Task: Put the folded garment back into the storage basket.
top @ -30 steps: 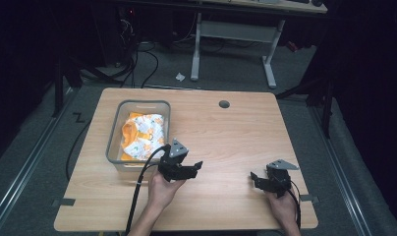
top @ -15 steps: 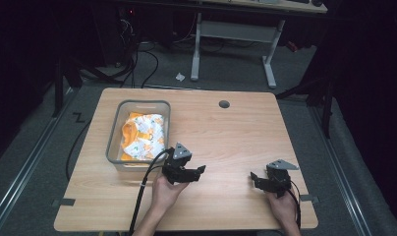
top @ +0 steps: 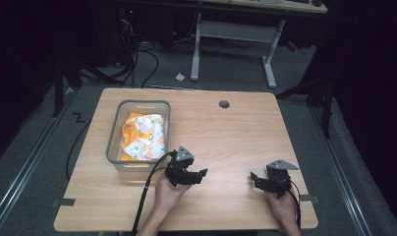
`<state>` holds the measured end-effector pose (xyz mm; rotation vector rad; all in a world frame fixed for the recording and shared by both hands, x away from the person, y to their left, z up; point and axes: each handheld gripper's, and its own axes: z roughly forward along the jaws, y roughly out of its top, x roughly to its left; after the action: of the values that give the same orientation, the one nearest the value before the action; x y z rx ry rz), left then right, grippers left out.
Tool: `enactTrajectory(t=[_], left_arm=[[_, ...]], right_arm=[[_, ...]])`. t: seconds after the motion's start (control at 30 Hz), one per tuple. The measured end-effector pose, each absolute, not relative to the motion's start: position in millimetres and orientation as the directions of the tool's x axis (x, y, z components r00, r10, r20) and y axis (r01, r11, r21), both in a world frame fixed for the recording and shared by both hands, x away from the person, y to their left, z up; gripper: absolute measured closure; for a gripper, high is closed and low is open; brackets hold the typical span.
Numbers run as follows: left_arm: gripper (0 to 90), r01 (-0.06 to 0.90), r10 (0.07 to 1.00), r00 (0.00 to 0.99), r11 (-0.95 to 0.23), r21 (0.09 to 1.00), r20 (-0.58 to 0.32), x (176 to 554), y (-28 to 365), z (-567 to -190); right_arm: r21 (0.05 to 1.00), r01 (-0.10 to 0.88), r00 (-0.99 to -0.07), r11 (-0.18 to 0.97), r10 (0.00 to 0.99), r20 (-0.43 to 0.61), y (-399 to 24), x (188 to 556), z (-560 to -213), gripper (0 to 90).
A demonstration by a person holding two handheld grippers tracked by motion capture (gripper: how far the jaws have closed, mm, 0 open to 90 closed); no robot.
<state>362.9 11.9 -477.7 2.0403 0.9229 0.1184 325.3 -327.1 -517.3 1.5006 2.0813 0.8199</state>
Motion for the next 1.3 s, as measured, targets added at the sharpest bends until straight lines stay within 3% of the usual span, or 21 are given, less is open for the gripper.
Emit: enactTrajectory(t=[1.3], left_arm=[[34.7, 0.574, 0.685, 0.706, -0.407, 0.71, -0.178, 378.2, -9.0, -508.6]], right_arm=[[0.688, 0.686, -0.314, 0.235, 0.95, -0.011, -326.9, 325.2, -517.3, 26.4]])
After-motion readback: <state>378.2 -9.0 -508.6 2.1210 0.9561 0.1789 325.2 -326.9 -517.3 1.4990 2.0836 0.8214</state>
